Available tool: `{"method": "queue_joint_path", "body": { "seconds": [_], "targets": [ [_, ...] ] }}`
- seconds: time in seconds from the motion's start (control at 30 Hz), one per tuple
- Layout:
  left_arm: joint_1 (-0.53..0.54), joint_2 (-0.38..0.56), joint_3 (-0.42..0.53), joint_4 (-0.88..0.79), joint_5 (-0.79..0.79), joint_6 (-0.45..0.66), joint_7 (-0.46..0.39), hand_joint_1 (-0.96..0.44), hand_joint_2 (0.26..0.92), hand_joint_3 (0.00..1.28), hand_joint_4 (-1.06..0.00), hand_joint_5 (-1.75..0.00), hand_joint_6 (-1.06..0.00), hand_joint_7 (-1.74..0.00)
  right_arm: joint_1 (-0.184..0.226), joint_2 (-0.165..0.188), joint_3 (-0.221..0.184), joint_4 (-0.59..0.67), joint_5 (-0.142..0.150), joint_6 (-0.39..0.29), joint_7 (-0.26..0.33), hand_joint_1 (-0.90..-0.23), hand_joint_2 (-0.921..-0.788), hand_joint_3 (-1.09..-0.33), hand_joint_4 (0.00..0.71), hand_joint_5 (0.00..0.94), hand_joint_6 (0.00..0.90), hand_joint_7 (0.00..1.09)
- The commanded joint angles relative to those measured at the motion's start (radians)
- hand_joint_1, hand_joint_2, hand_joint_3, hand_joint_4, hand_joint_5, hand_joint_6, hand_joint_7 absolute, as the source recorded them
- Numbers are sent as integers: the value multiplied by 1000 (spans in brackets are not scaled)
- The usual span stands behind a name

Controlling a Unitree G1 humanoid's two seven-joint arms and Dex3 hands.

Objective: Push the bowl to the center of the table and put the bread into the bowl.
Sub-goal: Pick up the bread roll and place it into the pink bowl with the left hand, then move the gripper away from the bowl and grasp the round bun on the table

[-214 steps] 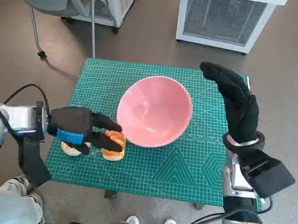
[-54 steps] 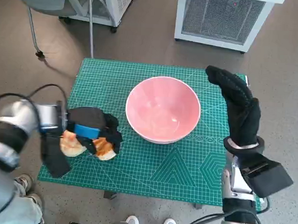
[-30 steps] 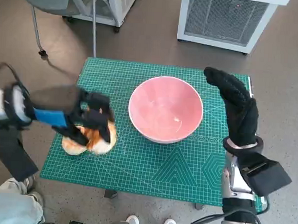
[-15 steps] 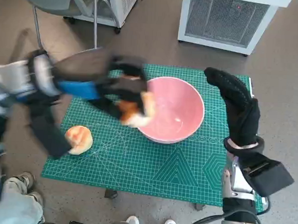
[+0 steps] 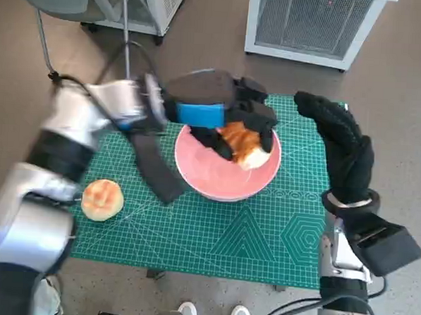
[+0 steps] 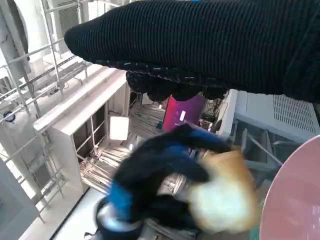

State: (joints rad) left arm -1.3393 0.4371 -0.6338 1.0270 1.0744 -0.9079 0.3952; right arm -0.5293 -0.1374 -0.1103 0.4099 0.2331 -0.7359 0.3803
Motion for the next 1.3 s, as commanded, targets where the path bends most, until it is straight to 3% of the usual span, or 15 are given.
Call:
{"method": "queue_joint_path", "body": {
  "seconds": [0.03,0.23,0.37,0.4,0.43,0.5,0.63,0.73,0.93,1.3],
  "targets": [
    [-35,-33,-42,77,18,40,22,-4,920,75,-695,-1042,-612,-1286,33,-5,-3,-15,5,24,0,-660,-921,-824,235,1,-1,660],
    [-31,-60,-56,141,-23,36,-62,-4,921,97,-676,-1077,-579,-1308,41,-6,-7,-30,3,30,-5,-660,-921,-826,234,0,-1,659],
    [-17,-57,-35,157,-82,24,-161,-2,921,259,-488,-1290,-392,-1480,45,-5,-8,-36,1,32,-8,-661,-921,-827,234,0,-1,658],
    [-14,-56,-33,158,-93,26,-181,-28,879,228,-388,-985,-302,-1190,45,-5,-8,-37,0,32,-9,-661,-921,-828,234,0,-1,658],
    [-12,-54,-34,155,-99,38,-215,-37,872,203,-379,-826,-290,-1047,45,-5,-9,-38,1,33,-10,-661,-921,-828,234,0,-1,658],
    [-10,-49,-33,143,-114,60,-282,-113,825,110,-220,-362,-147,-647,45,-5,-9,-40,1,34,-11,-661,-921,-829,233,0,-1,658],
    [9,-29,7,83,-197,105,-473,-260,789,37,-45,-75,-30,-248,41,-3,-10,-34,-1,32,-13,-660,-921,-830,233,0,-1,657],
    [41,-7,55,7,-284,127,-603,-315,785,25,-18,-30,-16,-178,38,-1,-9,-29,-6,29,-17,-660,-921,-830,233,0,-1,657],
    [140,68,145,-233,-432,186,-782,-384,785,14,-1,-2,-38,-152,28,1,-6,-15,-13,25,-22,-661,-921,-828,235,2,-1,659],
    [325,257,361,-537,-862,258,-1093,-302,769,1,-24,-9,-105,-174,26,2,2,-8,-4,23,-10,-662,-921,-827,235,2,-1,660]
  ]
}}
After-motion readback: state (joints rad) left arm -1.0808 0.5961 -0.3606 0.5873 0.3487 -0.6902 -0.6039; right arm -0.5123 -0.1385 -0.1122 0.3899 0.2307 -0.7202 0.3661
